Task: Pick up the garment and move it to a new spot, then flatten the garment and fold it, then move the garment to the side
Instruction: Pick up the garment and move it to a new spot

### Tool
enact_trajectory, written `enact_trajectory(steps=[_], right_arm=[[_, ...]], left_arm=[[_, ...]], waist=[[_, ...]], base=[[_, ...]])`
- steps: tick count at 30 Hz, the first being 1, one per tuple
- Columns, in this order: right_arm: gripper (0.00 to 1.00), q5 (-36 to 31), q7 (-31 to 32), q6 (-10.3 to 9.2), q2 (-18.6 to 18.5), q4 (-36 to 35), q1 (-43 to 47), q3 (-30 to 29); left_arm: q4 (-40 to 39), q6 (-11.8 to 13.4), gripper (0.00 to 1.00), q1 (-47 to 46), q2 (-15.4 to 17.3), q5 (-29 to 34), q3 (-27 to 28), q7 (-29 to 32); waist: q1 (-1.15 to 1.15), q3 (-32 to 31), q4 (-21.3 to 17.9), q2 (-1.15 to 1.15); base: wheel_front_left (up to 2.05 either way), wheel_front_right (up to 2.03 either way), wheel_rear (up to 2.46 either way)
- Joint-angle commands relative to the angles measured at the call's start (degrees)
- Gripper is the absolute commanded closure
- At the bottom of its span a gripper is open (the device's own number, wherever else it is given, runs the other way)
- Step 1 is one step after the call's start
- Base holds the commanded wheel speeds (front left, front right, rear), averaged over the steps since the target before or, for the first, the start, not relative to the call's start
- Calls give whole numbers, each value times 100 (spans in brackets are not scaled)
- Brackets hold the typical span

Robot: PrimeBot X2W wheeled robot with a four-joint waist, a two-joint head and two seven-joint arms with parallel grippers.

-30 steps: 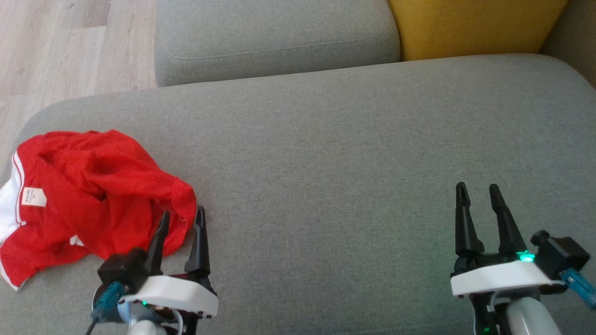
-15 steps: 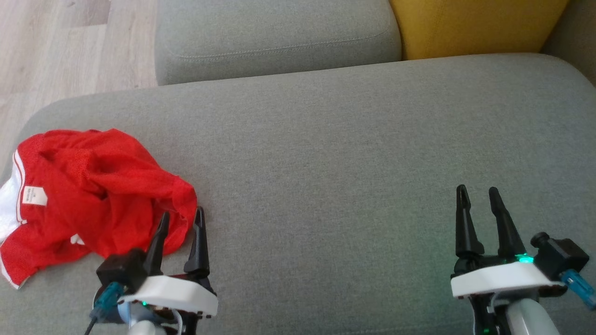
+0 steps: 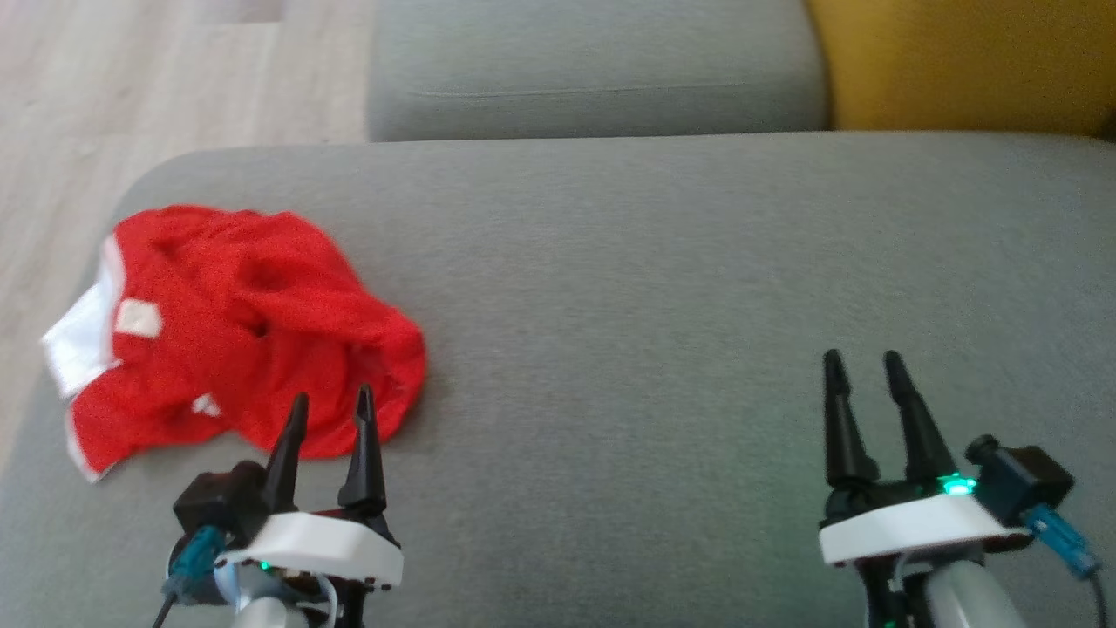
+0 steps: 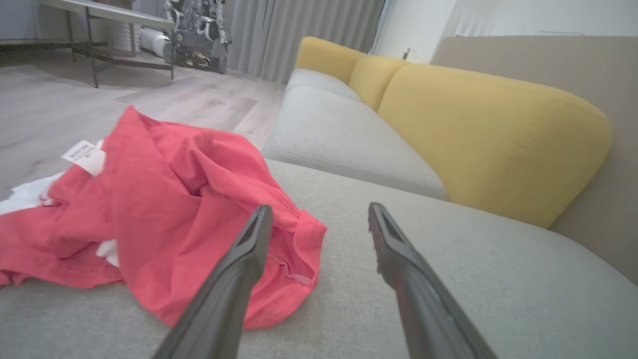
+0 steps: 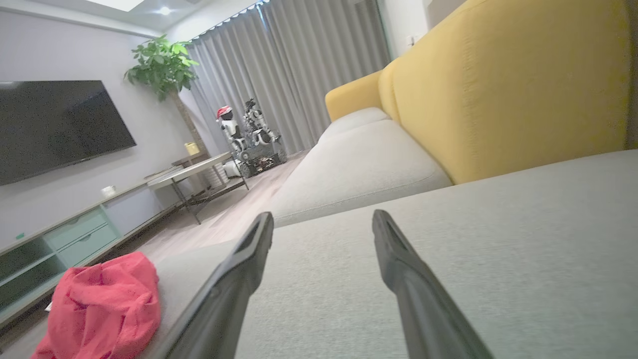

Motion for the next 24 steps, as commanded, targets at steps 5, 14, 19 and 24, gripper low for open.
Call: enact_trajectory(steps=[5, 14, 19, 24], right_arm=[[0, -91, -62, -4, -42, -243, -46, 412], [0, -43, -62, -4, -42, -215, 79, 606], [0, 27, -62, -4, -42, -183, 118, 739], [0, 120, -62, -4, -42, -164, 148, 807]], left_arm=[[-274, 64, 0, -256, -7, 135, 364, -69], [-321, 45, 0, -134, -7, 268, 600, -69], [-339, 14, 0, -35, -7, 328, 772, -69], [-298, 4, 0, 50, -7, 280, 858, -69]], waist=[[0, -111, 777, 0], [0, -214, 1710, 0], [0, -252, 2122, 0], [0, -240, 2379, 0]], base=[[0, 0, 0], [0, 0, 0], [0, 0, 0], [0, 0, 0]])
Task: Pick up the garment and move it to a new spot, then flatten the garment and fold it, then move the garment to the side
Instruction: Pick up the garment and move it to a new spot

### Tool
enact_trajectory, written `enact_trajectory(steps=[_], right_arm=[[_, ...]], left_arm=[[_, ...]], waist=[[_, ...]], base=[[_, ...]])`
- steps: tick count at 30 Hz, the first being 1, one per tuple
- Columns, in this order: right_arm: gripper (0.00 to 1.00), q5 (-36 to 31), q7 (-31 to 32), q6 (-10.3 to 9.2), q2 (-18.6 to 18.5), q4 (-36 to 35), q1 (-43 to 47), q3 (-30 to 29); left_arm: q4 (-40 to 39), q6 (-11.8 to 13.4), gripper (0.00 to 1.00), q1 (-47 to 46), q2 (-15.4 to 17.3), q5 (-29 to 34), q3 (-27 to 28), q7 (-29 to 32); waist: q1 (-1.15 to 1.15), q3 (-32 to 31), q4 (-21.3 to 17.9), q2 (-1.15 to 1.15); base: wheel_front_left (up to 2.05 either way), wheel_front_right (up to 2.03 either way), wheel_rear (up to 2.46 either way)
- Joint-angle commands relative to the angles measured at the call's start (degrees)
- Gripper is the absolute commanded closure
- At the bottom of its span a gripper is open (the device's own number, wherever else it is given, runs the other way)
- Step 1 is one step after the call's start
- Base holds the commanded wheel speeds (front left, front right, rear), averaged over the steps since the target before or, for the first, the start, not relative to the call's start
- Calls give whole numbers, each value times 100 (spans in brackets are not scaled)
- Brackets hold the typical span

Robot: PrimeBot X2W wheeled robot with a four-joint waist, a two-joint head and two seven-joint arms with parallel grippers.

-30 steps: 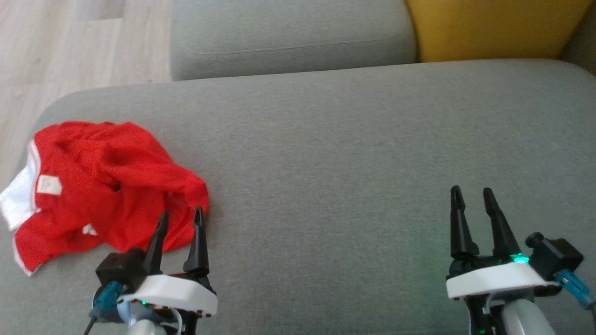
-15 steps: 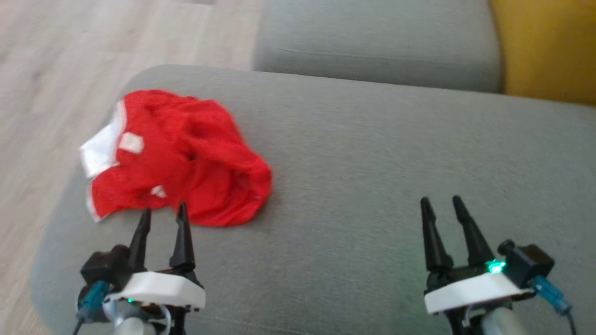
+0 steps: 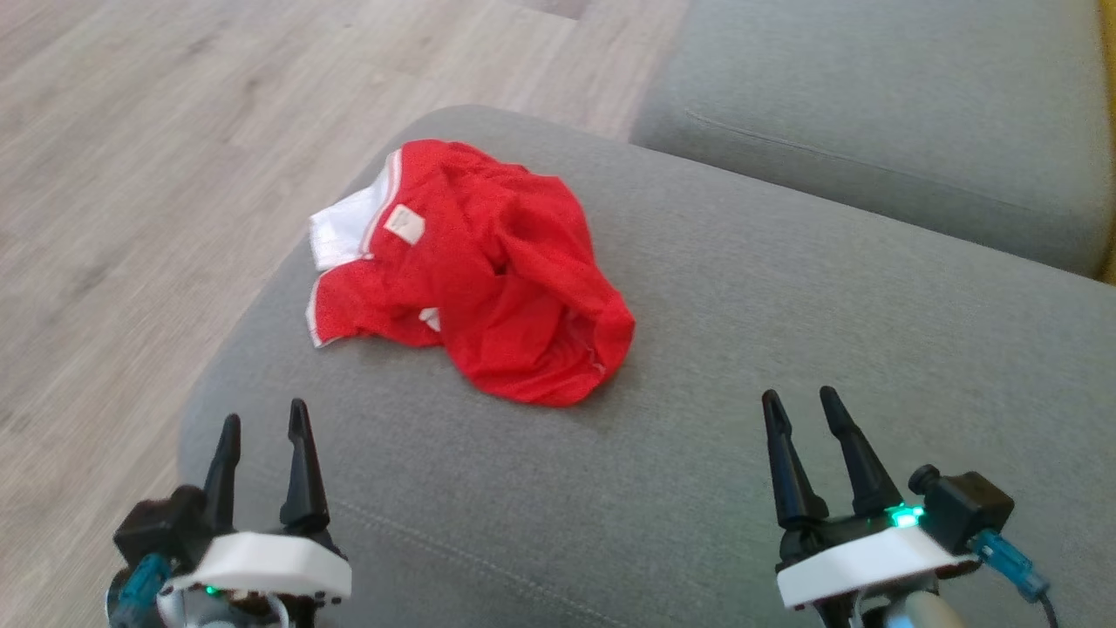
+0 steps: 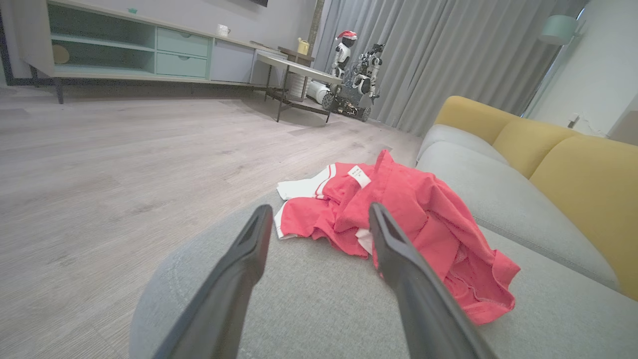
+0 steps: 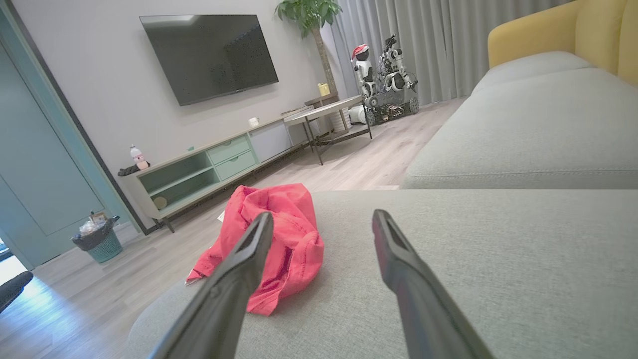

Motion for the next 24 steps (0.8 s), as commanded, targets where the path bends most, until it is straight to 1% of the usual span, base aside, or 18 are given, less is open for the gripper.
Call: enact_trajectory(steps=[1, 5, 7, 11, 13, 16, 18, 20, 23, 24], right_arm=[[0, 52, -62, -4, -42, -159, -88, 150], [0, 57, -62, -4, -42, -150, -69, 183], [0, 59, -62, -4, -42, -144, -79, 185], [0, 16, -62, -4, -42, -166, -132, 129], [0, -34, -62, -4, -42, -173, -165, 87], [0, -130, -62, -4, -42, -217, -242, -6], [0, -198, -62, -4, -42, -224, -282, -76], [0, -263, -62, -4, -42, -243, -330, -159], [0, -356, -62, -4, -42, -278, -421, -285], [0, -389, -62, -4, -42, -307, -481, -324]], left_arm=[[-177, -17, 0, -179, -5, -10, 174, -51], [-208, -27, 0, -161, -5, -14, 196, -51], [-227, 14, 0, -167, -5, -47, 235, -51], [-253, 39, 0, -268, -5, -122, 312, -51], [-257, 2, 0, -371, -5, -78, 375, -51], [-164, 36, 0, -603, -5, 49, 582, -51], [12, -10, 0, -812, 8, 94, 697, -51], [227, -78, 0, -1090, 92, 151, 777, -51], [704, -241, 0, -1602, 282, 164, 754, 0], [989, -341, 0, -1979, 392, 132, 721, 167]], waist=[[0, 4, 145, 0], [0, 50, 187, 0], [0, 84, 158, 0], [0, 203, 0, 0], [0, 292, -107, 0], [0, 477, -312, 0], [0, 583, -460, 0], [0, 711, -608, 0], [0, 921, -830, 0], [0, 1052, -974, 0]], base=[[0, 0, 0], [0, 0, 0], [0, 0, 0], [0, 0, 0], [0, 0, 0], [0, 0, 0], [0, 0, 0], [0, 0, 0], [0, 0, 0], [0, 0, 0]])
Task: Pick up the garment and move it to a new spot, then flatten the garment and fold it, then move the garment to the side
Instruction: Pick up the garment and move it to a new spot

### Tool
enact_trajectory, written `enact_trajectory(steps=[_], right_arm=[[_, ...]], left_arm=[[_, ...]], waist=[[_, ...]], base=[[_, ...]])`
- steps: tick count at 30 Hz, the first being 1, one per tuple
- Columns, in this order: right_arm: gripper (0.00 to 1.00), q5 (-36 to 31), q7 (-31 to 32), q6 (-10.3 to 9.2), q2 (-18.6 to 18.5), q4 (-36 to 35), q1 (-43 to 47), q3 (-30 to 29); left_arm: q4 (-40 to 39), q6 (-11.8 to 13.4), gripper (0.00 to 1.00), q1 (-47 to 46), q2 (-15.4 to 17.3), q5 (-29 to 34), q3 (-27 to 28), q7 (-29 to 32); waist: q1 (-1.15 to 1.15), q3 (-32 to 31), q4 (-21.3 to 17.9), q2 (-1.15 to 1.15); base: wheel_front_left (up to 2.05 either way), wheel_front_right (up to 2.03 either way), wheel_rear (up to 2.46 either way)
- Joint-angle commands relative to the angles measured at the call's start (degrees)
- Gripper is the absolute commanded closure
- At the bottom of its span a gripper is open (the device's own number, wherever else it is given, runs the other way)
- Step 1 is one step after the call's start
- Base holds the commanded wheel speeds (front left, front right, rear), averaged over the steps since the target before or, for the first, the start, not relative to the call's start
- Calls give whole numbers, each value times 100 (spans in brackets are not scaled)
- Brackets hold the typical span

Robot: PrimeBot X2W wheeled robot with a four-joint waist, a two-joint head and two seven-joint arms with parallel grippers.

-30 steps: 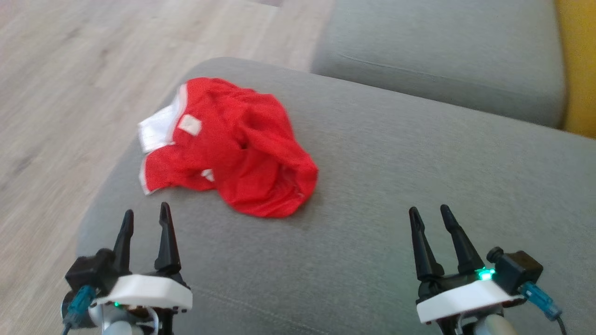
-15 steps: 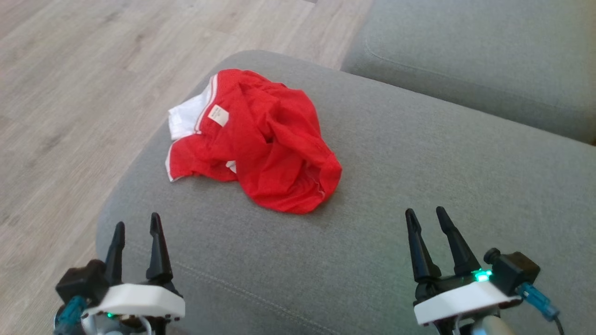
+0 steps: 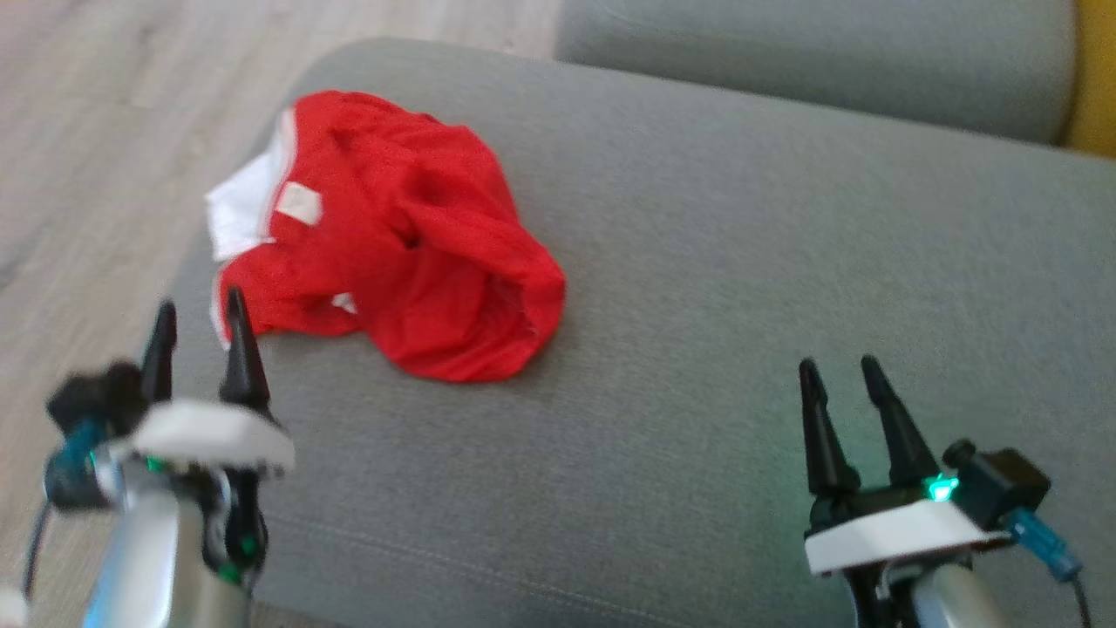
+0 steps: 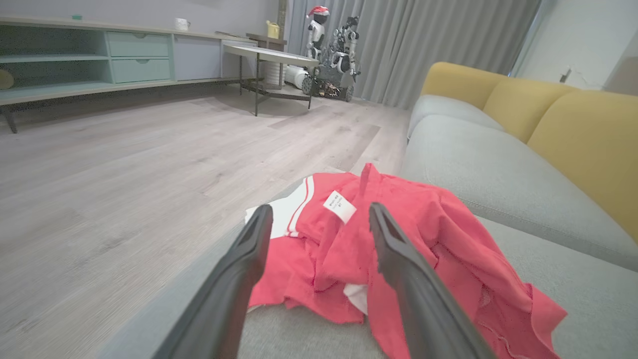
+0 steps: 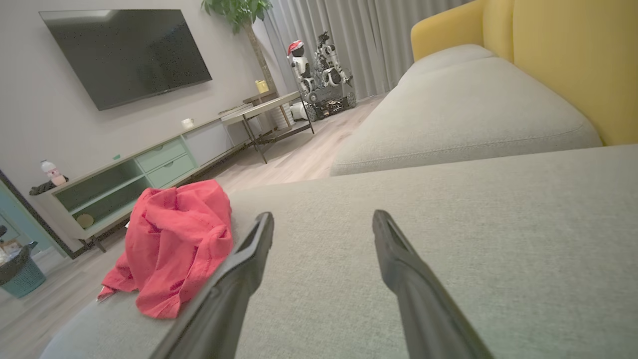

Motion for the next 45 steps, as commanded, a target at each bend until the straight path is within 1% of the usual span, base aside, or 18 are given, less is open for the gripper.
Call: enact_trajectory(steps=[1, 2, 9, 14, 16, 20, 26, 30, 31, 32, 35, 39, 43, 45], right_arm=[[0, -45, -62, -4, -39, -255, -330, 100], [0, -45, -62, -4, -39, -255, -330, 100], [0, -188, -62, -4, -39, -365, -511, -43], [0, -183, -62, -4, -39, -412, -624, -28], [0, -165, -62, -4, -39, -437, -662, -39], [0, -142, -62, -4, -39, -454, -704, -48], [0, -125, -62, -4, -39, -441, -726, -13], [0, -114, -62, -4, -39, -433, -747, 17], [0, -113, -62, -4, -39, -427, -752, 17], [0, -114, -62, -4, -39, -420, -756, 14], [0, -105, -62, -4, -39, -393, -759, 0], [0, -70, -62, -4, -39, -341, -764, 19], [0, 44, -62, -4, -39, -301, -723, 74], [0, 99, -62, -4, -39, -278, -690, 101]], left_arm=[[-25, -49, 0, -565, 199, -17, 162, 118], [-25, -49, 0, -565, 199, -17, 162, 118], [839, -215, 0, -1824, 566, -169, 191, 770], [1554, -269, 0, -2471, 858, -184, 192, 1131], [1832, -254, 0, -2682, 948, -184, 193, 1259], [2285, -236, 0, -3014, 1084, -134, 150, 1315], [2830, -354, 0, -3293, 1170, -224, 140, 1340], [3211, -408, 0, -3415, 1216, -280, 121, 1469], [3289, -454, 86, -3442, 1220, -320, 125, 1490], [3342, -483, 100, -3463, 1231, -352, 137, 1451], [3398, -514, 100, -3524, 1256, -366, 137, 1176], [3340, -527, 100, -3560, 1264, -357, 134, 663], [3106, -583, 100, -3548, 1241, -399, 150, 147], [2912, -608, 100, -3530, 1218, -433, 174, -6]], waist=[[0, 314, -312, 0], [0, 314, -312, 0], [0, 902, -703, 0], [0, 1179, -929, 0], [0, 1255, -993, 0], [0, 1337, -1079, 0], [0, 1359, -1182, 0], [0, 1358, -1240, 0], [0, 1351, -1254, 0], [0, 1336, -1269, 0], [0, 1291, -1298, 0], [0, 1137, -1354, 0], [0, 896, -1437, 0], [0, 760, -1477, 0]], base=[[0, 0, 0], [0, 0, 0], [0, 0, 0], [0, 0, 0], [0, 0, 0], [0, 0, 0], [0, 0, 0], [0, 0, 0], [0, 0, 0], [0, 0, 0], [0, 0, 0], [0, 0, 0], [0, 0, 0], [0, 0, 0]])
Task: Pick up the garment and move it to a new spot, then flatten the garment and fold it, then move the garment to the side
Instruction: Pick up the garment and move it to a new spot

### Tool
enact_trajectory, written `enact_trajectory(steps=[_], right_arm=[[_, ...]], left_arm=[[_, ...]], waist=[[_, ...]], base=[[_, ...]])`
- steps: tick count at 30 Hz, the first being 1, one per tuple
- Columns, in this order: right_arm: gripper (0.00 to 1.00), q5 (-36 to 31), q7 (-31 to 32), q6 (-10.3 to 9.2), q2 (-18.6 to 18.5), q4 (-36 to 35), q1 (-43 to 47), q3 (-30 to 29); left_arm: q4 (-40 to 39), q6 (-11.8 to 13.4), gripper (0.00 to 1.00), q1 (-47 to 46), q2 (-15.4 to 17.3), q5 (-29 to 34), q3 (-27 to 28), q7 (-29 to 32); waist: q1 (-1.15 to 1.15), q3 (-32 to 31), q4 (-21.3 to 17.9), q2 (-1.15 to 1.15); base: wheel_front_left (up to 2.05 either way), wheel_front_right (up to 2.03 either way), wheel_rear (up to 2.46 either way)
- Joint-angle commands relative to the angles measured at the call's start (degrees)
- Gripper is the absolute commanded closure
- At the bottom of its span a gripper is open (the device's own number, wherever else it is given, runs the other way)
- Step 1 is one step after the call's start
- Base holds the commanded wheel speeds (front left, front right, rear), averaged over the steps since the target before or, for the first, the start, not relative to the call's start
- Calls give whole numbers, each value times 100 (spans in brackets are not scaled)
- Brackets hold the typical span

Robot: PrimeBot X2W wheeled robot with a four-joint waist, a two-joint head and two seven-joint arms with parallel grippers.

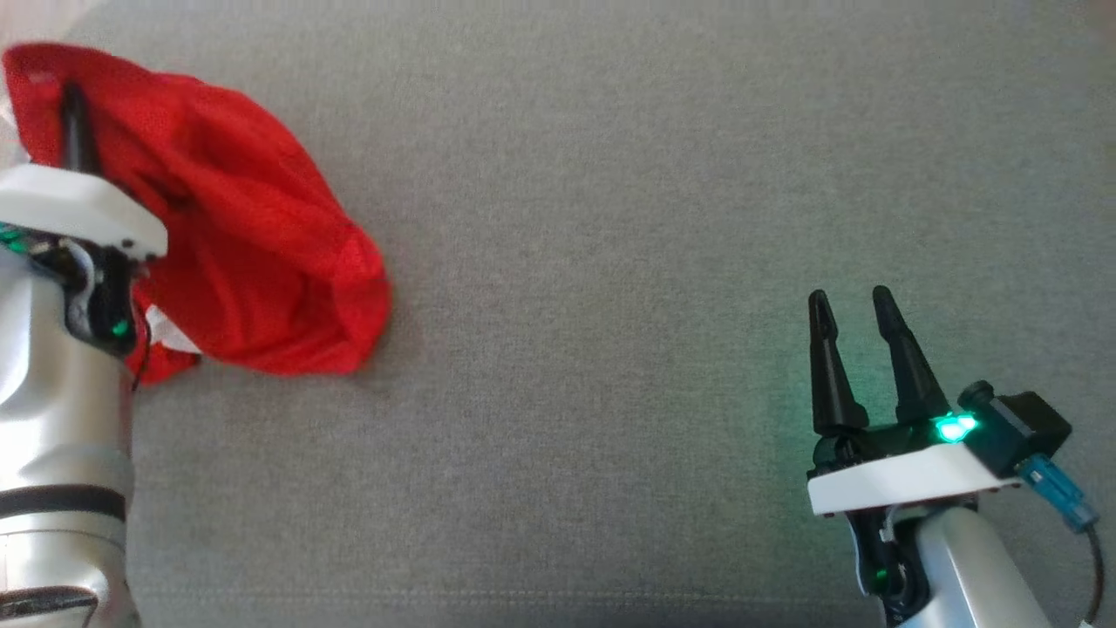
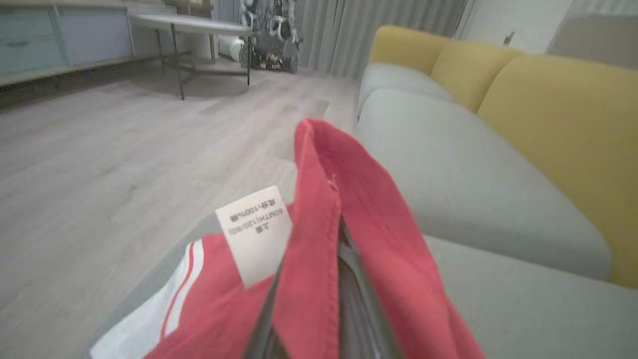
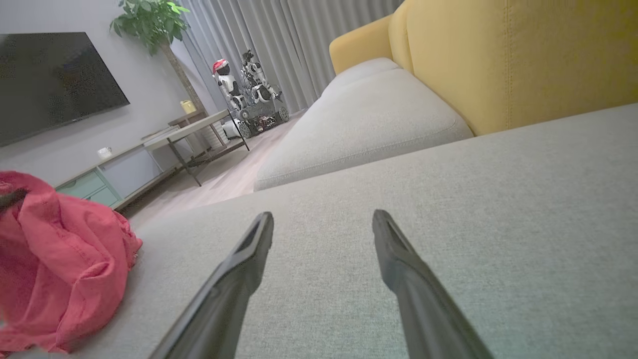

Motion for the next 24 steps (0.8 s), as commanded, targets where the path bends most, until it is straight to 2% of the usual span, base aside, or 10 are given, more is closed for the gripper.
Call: enact_trajectory(steps=[1, 4, 15, 24], right_arm=[[0, 62, -62, -4, -30, -149, -96, 156], [0, 122, -62, -4, -30, -129, -59, 163], [0, 271, -62, -4, -30, -58, 80, 152], [0, 275, -62, -4, -30, -69, 96, 98]], left_arm=[[-392, -18, 100, -201, 300, -24, 178, -146], [-696, -27, 100, -159, 250, -46, 213, -218], [-2802, 47, 100, 300, -138, 42, 305, -278], [-3605, 80, 100, 452, -528, 59, -58, -140]], waist=[[0, -203, -81, 0], [0, -337, -120, 0], [0, -813, -342, 0], [0, -956, -587, 0]], base=[[0, 0, 0], [0, 0, 0], [0, 0, 0], [0, 0, 0]])
